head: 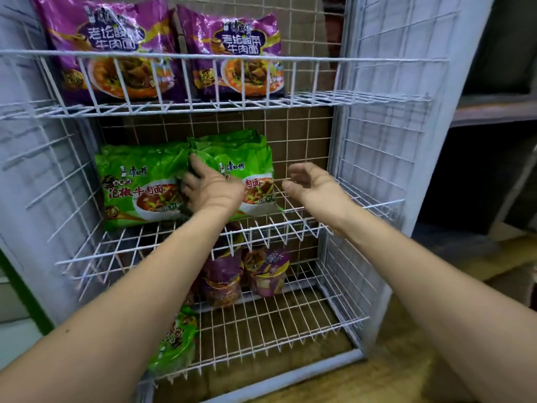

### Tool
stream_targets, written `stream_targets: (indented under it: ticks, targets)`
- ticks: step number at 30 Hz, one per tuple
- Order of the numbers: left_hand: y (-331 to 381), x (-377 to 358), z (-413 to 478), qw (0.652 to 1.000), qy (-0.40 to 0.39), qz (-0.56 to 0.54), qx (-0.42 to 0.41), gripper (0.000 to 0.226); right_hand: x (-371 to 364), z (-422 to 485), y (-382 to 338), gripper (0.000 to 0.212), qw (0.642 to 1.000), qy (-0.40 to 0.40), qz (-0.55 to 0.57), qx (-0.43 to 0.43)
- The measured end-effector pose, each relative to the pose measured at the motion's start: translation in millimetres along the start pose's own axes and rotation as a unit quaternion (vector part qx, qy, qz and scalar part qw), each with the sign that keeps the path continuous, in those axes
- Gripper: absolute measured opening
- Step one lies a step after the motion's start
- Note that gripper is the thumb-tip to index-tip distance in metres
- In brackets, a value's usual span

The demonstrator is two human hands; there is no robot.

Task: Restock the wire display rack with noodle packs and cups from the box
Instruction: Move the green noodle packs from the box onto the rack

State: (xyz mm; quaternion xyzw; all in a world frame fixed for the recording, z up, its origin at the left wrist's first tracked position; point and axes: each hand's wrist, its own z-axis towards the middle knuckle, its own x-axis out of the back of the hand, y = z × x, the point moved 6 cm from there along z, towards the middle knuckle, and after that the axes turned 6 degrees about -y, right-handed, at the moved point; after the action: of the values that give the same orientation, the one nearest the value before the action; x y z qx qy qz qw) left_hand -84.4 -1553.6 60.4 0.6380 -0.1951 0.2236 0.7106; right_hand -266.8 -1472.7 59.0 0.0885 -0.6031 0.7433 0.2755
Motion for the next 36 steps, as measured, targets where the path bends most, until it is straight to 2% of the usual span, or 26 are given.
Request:
stream_targets:
  ticks: [3, 6, 12, 16, 20, 29, 36]
  targets:
    - [20, -11, -32, 0.999, -0.011, 0.029, -0.024, 0.091, 12, -18, 1, 0.044, 1.0, -0.002, -0.014, 0.012]
    - [39, -32, -65, 0.994, -0.03, 0.029, -0.105, 0.077, 28, -40, -1, 0.043, 0.999, 0.012, -0.022, 0.028]
    - [84, -78, -134, 0.962, -0.029, 0.014, -0.271, 0.047, 80, -81, 17, 0.038, 0.998, 0.047, -0.018, 0.048]
    - [108, -121, -172, 0.936, -0.073, 0.01, -0.345, 0.042, 124, -107, 44, 0.034, 0.996, 0.085, 0.006, 0.033]
    - [129, -173, -206, 0.917, -0.148, 0.005, -0.371, 0.045, 171, -141, 85, 0.031, 0.992, 0.125, 0.031, 0.004]
    - [151, -277, -272, 0.888, -0.237, 0.007, -0.394, 0.046, 258, -216, 152, 0.038, 0.993, 0.073, -0.006, -0.095]
    - [155, -354, -316, 0.876, -0.292, 0.031, -0.382, 0.047, 291, -254, 223, 0.038, 0.981, 0.125, 0.025, -0.148]
